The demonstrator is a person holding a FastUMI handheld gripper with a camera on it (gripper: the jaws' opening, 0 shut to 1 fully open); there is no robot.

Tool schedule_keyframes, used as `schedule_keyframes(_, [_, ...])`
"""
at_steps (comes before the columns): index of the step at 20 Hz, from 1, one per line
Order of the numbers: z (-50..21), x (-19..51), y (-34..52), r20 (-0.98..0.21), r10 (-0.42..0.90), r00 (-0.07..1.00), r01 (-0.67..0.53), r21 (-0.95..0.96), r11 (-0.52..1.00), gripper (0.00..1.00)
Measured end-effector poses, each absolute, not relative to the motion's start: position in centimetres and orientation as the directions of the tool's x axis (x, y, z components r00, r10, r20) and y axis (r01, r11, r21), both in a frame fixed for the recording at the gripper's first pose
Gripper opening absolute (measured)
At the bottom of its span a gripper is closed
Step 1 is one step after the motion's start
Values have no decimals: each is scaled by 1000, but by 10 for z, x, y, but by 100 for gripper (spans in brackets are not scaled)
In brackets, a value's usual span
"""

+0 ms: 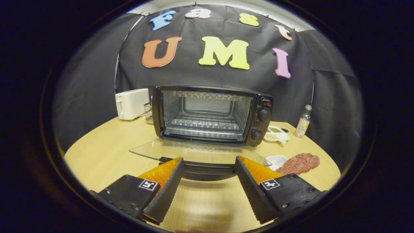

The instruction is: Open the toaster oven, put the food inside, and close the toaster oven door.

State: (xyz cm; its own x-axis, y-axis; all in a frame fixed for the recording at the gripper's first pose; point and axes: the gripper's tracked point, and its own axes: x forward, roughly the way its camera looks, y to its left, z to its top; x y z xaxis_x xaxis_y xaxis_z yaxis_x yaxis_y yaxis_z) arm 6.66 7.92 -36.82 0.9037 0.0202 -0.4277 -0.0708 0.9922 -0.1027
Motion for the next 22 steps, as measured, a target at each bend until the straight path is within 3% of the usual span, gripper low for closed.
schedule_keyframes(6, [-411,53,77,-593,17,805,-43,-30,999,99])
schedule_keyframes(12, [-391,44,71,-597,93,797,-90,35,995,99])
schedule_keyframes(22, [-312,31,-54,-636,195,747,-49,240,970,99])
